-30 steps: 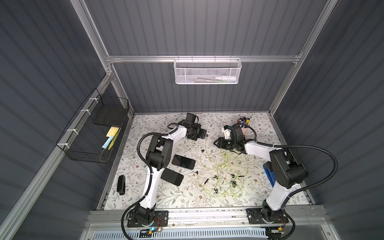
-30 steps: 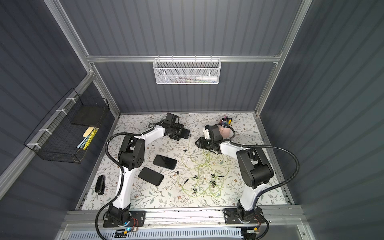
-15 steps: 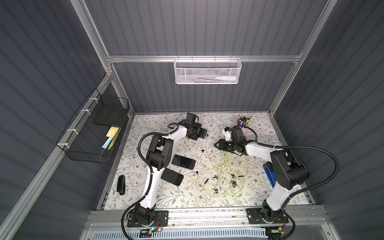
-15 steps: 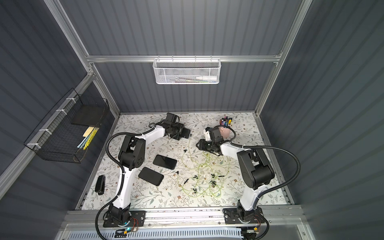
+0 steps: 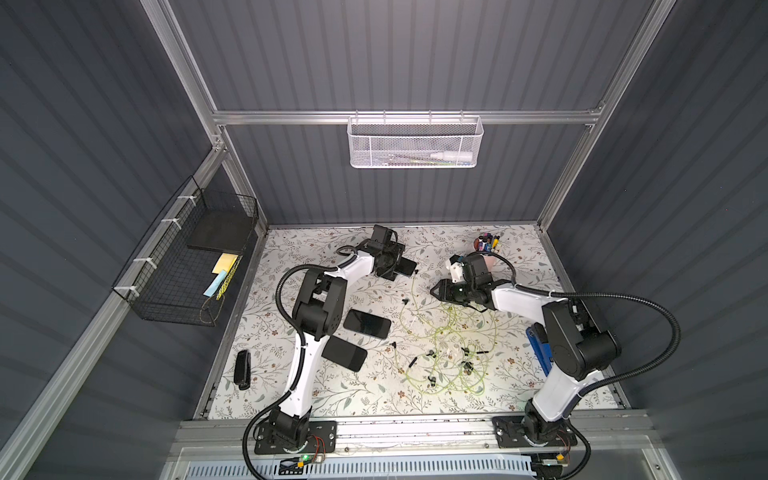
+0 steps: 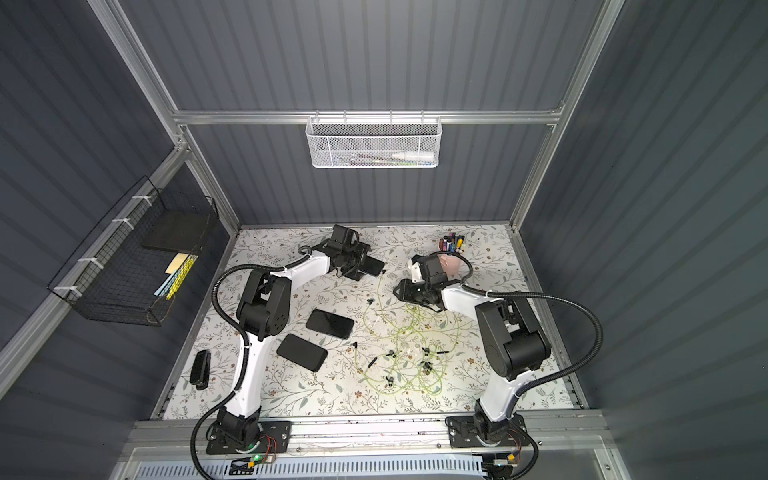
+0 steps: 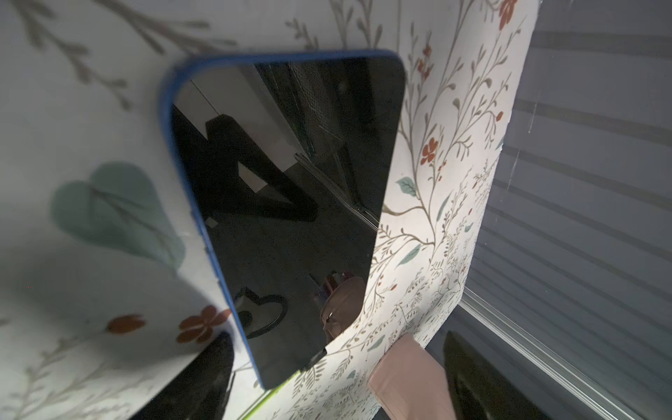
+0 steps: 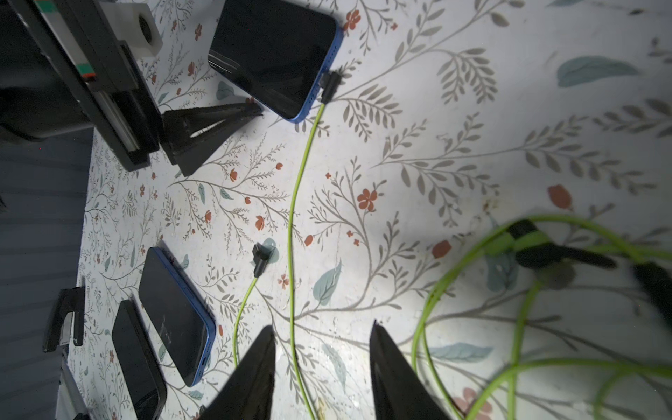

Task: Plug wired earphones into phones
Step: Place the phone at the center of the board.

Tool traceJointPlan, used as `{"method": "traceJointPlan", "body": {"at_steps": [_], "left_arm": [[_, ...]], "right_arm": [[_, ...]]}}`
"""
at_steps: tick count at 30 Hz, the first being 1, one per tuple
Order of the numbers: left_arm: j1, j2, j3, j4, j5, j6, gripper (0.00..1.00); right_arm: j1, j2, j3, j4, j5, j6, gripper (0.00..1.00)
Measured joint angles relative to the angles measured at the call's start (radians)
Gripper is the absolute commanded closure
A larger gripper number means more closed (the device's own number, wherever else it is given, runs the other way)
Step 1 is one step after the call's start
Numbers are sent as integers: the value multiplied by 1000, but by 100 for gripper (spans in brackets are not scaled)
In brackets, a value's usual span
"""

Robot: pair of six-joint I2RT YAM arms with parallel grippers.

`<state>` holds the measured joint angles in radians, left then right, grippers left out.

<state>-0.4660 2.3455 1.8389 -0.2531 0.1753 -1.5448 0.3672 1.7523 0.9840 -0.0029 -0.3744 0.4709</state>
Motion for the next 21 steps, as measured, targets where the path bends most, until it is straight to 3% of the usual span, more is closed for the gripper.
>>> {"method": "traceJointPlan", "body": {"at_steps": [5, 10, 18, 21], "left_arm": [[3, -72, -102, 12, -29, 93, 9], [31, -270, -318, -33, -84, 265, 9], [131, -741, -557, -84, -161, 582, 10], [134, -830, -611, -90, -153, 654, 10]], "right_arm": [[23, -93, -2, -92, 72, 10, 54], [155, -135, 29, -203, 188, 47, 55], [335, 42, 251, -357, 346, 106, 55], [372, 123, 338, -404, 391, 117, 51]]}}
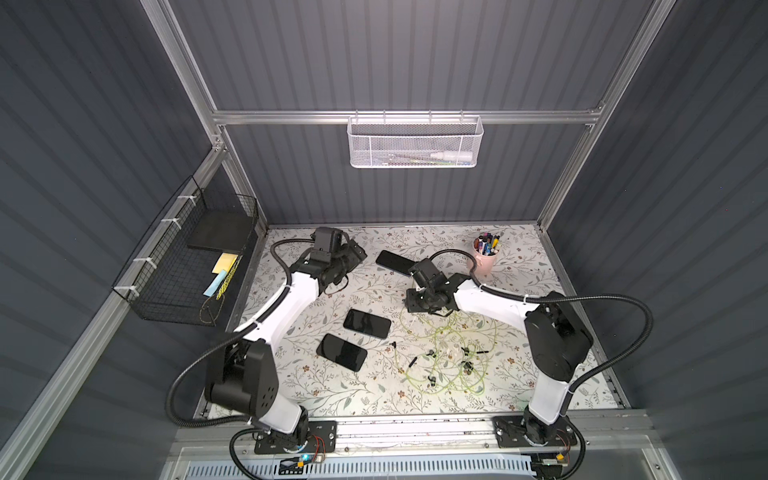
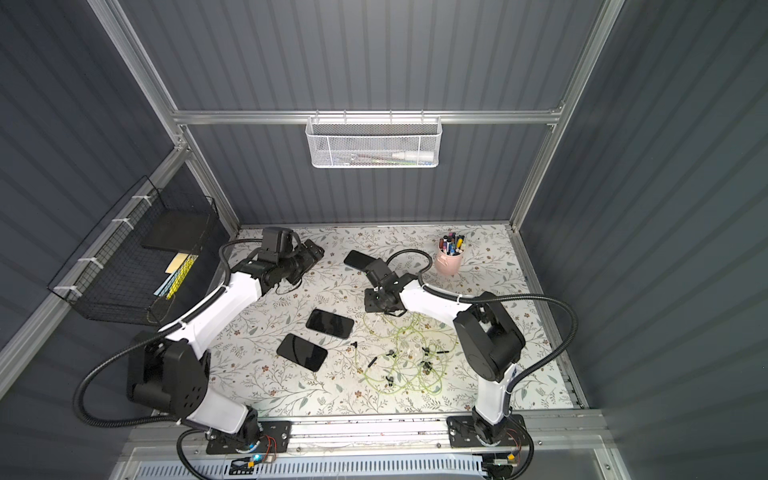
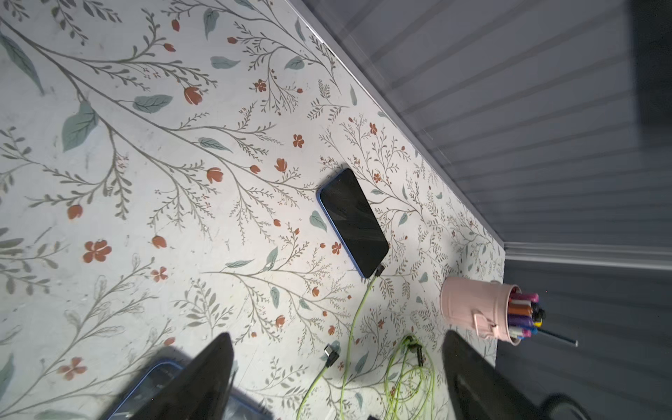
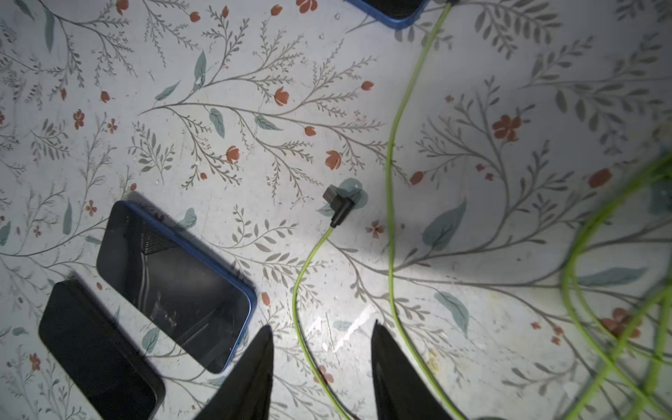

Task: Plug wired earphones into phones
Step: Place the phone at the center of the board, then pick up the wired earphone from the center of the board.

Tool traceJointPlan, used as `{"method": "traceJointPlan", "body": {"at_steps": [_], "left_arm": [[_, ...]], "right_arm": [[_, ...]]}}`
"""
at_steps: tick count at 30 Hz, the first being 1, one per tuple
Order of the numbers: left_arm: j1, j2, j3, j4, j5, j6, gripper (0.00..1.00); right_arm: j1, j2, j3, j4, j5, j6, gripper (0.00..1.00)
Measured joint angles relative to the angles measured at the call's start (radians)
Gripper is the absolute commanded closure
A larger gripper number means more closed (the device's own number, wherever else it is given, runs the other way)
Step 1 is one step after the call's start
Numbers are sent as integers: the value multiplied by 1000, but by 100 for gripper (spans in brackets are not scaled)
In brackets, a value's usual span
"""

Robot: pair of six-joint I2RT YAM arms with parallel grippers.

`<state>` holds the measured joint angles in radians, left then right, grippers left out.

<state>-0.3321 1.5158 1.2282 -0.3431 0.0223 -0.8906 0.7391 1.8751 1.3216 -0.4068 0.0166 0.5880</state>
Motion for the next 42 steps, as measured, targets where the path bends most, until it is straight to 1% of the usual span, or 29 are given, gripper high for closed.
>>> {"method": "traceJointPlan", "body": {"at_steps": [6, 16, 19, 21, 22, 24, 28, 30, 36, 42], "left_arm": [[0, -17, -97, -28, 45, 67, 12], [0, -18, -144, -31, 87, 80, 13], [0, -18, -144, -27, 97, 80, 13], [0, -18, -145, -21, 103, 80, 13], [0, -19, -149, -16, 106, 80, 13], [0, -24, -164, -5, 115, 79, 13], [0, -27, -215, 35, 149, 66, 14], [0, -22, -248, 79, 186, 44, 14], [0, 53, -326, 256, 324, -36, 17], [0, 89, -362, 347, 404, -61, 22]], "right_arm": [[44, 147, 160, -97, 71, 11, 51], [50, 269, 246, -188, 114, 27, 56], [53, 290, 278, -211, 125, 31, 65], [54, 305, 304, -239, 133, 24, 77], [54, 309, 313, -250, 138, 26, 82], [51, 311, 316, -262, 144, 11, 91], [48, 310, 315, -264, 141, -5, 95], [46, 302, 304, -252, 129, -27, 99], [38, 234, 206, -188, 23, -75, 100], [34, 140, 142, -140, -70, -97, 100]]}}
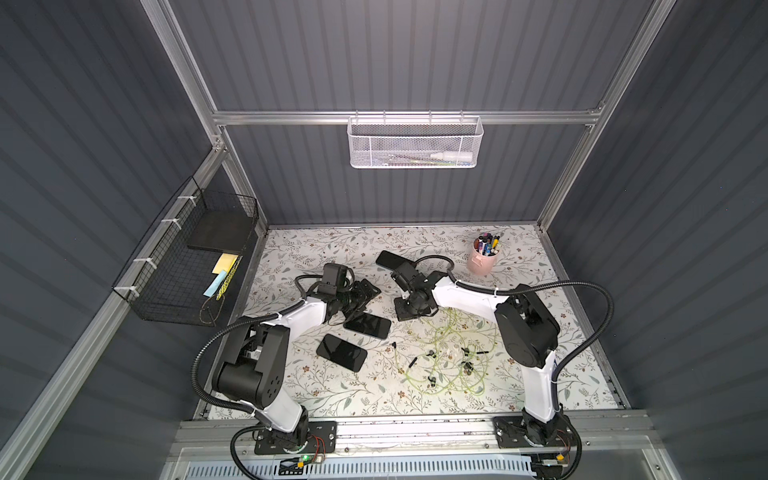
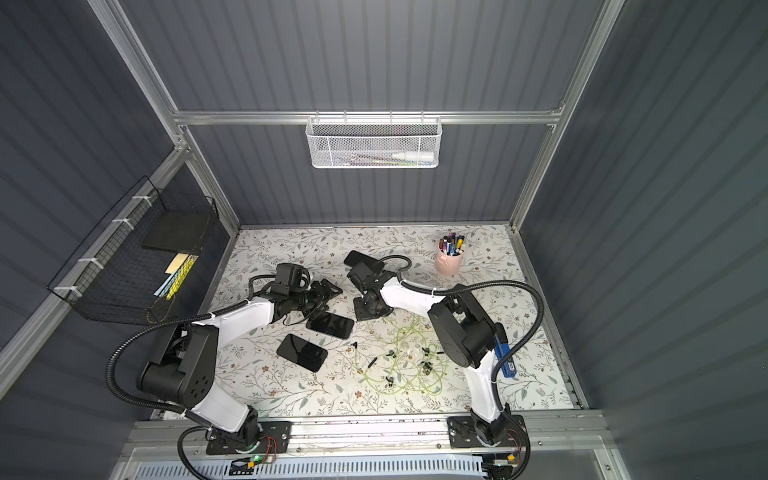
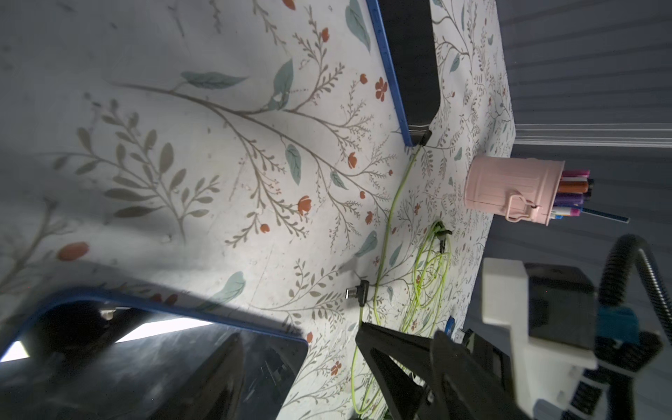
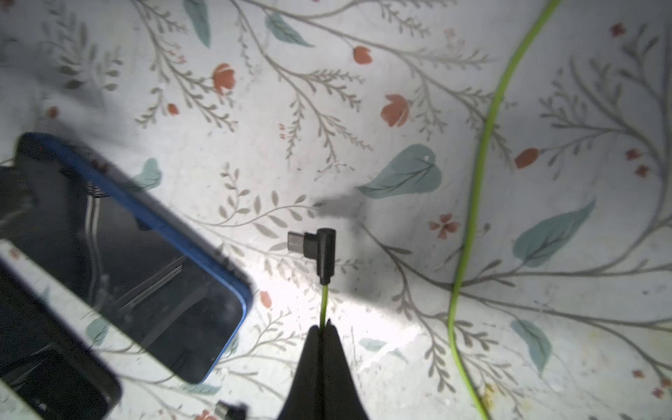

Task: Plug wired earphones into phones
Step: Pick up the wired earphone from the center of the board.

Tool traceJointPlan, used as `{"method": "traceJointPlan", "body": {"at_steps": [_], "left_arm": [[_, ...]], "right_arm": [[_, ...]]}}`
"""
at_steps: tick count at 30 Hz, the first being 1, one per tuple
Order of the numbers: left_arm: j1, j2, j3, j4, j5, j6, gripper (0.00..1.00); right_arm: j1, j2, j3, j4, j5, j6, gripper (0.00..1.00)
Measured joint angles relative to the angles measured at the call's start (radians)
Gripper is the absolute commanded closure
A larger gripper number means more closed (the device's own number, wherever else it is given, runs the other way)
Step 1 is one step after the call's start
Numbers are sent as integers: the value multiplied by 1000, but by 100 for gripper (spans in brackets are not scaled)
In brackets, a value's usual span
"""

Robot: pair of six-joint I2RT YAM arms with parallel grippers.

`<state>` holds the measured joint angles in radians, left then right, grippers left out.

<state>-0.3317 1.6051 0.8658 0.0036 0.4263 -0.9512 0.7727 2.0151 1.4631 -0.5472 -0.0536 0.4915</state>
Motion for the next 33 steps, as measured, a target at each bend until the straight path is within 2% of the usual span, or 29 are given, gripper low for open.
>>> {"method": "traceJointPlan", "body": {"at_steps": [7, 14, 25, 33], "left_arm": [[0, 29, -16, 104, 85, 1, 32], [-1, 56, -43, 179, 174, 4, 44], [-1, 58, -45, 233, 206, 0, 66], [-1, 58, -54, 249, 206, -12, 84]], "right_arm": [[-18, -61, -21, 53, -85, 6, 100], [-43, -98, -90, 157, -194, 71, 100], [-53, -98, -115, 273, -310, 137, 100], [-53, -98, -123, 302, -335, 154, 100]]}}
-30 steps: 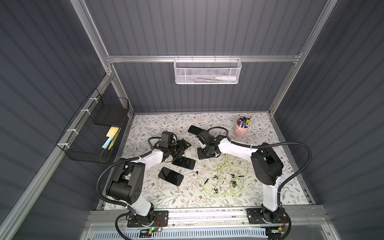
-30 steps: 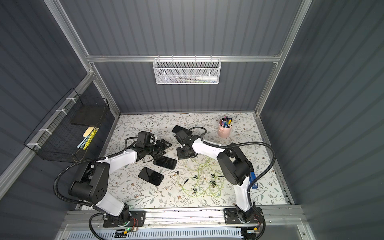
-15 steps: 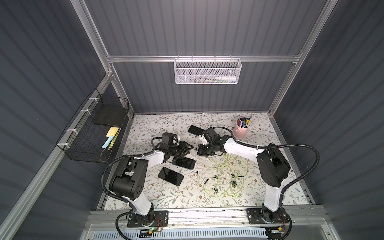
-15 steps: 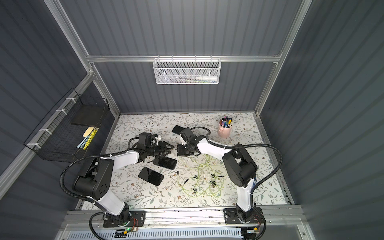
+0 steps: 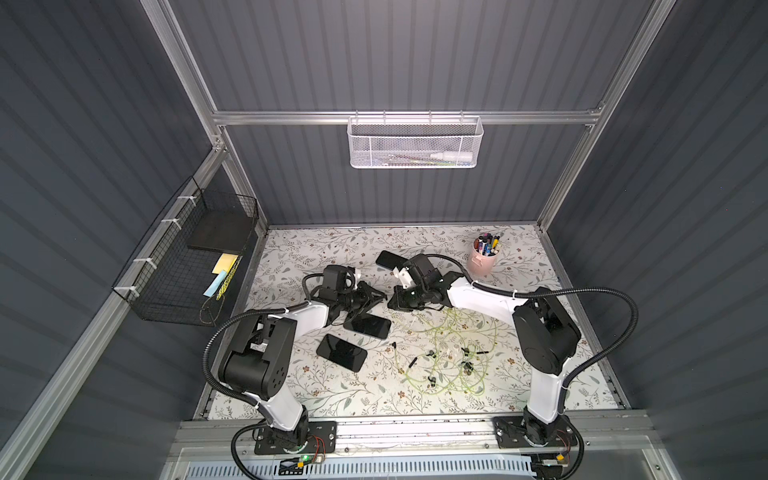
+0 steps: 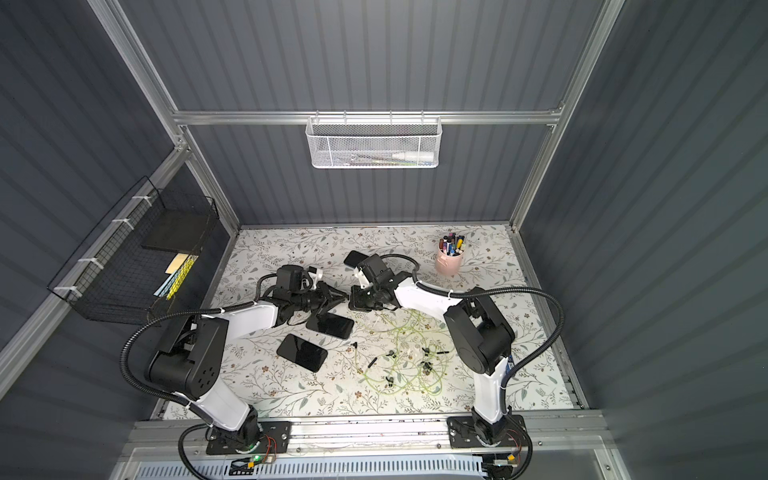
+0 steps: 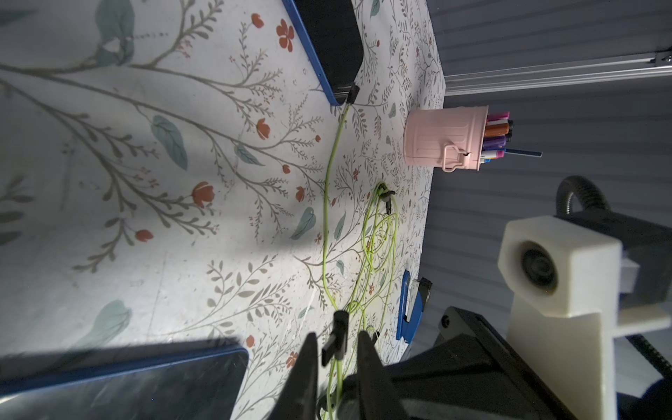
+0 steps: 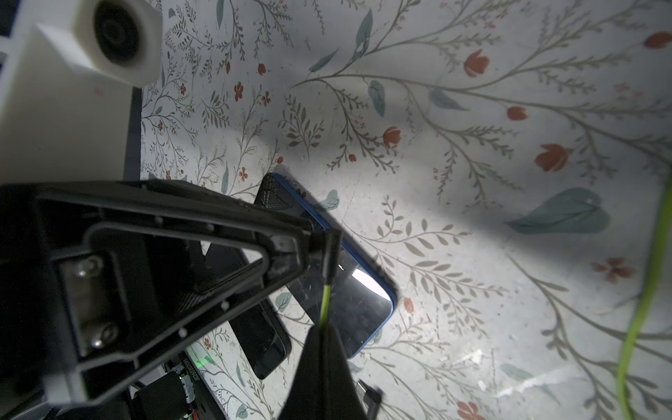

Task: Plug wired earphones into phones
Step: Pick up the wired earphone from the center of the board.

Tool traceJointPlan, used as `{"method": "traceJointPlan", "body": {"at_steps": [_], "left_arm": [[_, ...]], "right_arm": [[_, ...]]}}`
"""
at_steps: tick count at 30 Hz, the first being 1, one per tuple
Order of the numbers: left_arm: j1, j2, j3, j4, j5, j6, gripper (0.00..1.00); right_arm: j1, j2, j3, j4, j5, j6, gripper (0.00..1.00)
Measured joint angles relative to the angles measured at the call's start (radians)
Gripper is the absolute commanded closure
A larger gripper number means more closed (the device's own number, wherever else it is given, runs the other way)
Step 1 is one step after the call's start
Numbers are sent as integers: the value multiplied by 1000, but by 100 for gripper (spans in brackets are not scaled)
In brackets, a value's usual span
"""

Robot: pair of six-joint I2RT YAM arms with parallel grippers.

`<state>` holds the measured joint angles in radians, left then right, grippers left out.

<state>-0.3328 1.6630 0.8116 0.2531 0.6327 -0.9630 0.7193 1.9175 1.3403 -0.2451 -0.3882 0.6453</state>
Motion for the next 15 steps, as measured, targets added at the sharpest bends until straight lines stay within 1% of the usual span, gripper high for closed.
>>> {"method": "traceJointPlan", "body": {"at_steps": [5, 13, 14, 15], "left_arm": [[0, 0, 0, 3, 0, -3, 95], [0, 0, 0, 3, -3, -3, 100], [0, 0, 0, 3, -3, -3, 100], [0, 0, 0, 3, -3, -3, 100]], "right_arm": [[-3, 0, -11, 10, -7, 6, 100], [-11, 0, -13, 26, -27, 26, 100], [-12, 0, -13, 29, -31, 28, 99], [-13, 0, -13, 32, -34, 29, 96]]}}
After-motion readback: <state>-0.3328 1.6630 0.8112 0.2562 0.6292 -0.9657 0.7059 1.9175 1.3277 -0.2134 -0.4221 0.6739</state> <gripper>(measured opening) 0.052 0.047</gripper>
